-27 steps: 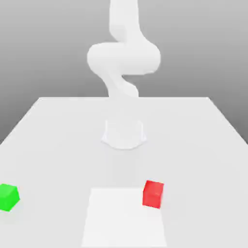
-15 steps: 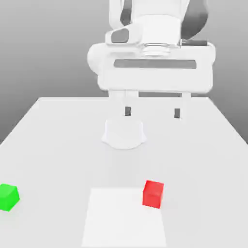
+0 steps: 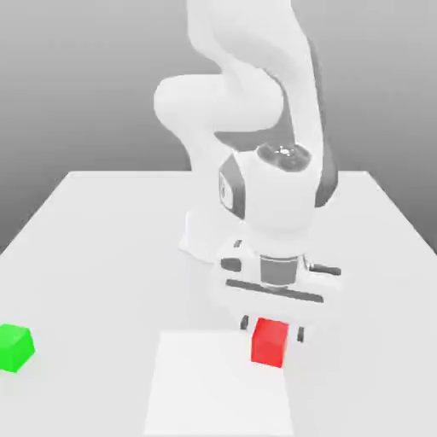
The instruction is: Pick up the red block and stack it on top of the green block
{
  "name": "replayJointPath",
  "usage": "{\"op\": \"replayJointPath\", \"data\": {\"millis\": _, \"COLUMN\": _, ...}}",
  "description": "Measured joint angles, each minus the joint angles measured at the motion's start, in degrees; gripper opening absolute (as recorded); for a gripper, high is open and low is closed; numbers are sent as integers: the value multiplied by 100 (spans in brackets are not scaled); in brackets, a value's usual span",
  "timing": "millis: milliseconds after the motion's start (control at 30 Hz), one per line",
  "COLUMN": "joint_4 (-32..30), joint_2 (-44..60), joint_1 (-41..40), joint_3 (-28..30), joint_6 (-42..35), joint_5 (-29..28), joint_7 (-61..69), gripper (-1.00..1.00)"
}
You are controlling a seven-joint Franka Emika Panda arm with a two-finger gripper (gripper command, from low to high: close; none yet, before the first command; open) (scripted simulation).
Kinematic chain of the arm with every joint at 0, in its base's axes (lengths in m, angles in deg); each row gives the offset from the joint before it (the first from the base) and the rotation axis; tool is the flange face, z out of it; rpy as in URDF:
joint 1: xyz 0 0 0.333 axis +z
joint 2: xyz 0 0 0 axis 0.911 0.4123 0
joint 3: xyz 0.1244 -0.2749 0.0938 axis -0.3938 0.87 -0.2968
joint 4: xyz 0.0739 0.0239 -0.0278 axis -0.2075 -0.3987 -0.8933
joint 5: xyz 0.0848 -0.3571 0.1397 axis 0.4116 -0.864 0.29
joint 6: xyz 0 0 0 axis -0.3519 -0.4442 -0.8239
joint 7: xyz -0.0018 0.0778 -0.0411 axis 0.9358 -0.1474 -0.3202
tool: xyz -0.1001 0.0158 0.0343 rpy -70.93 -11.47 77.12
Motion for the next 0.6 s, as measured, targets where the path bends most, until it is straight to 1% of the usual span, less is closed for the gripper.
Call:
{"op": "replayJointPath", "data": {"millis": 233, "joint_4": 4, "joint_2": 27, "joint_1": 25, "joint_3": 31, "joint_6": 31, "joint_5": -32, "joint_7": -27, "gripper": -100}}
{"op": "replayJointPath", "data": {"millis": 367, "joint_4": -78, "joint_2": -545, "joint_1": -214, "joint_3": -364, "joint_6": -435, "joint_5": 587, "joint_7": 417, "gripper": -100}}
{"op": "replayJointPath", "data": {"millis": 500, "joint_4": -185, "joint_2": -1203, "joint_1": -179, "joint_3": -498, "joint_6": -981, "joint_5": 1160, "joint_7": 840, "gripper": -100}}
{"op": "replayJointPath", "data": {"millis": 567, "joint_4": -105, "joint_2": -1349, "joint_1": -155, "joint_3": -322, "joint_6": -1210, "joint_5": 1325, "joint_7": 914, "gripper": -100}}
{"op": "replayJointPath", "data": {"millis": 600, "joint_4": 8, "joint_2": -1333, "joint_1": -374, "joint_3": -140, "joint_6": -1305, "joint_5": 1380, "joint_7": 905, "gripper": -100}}
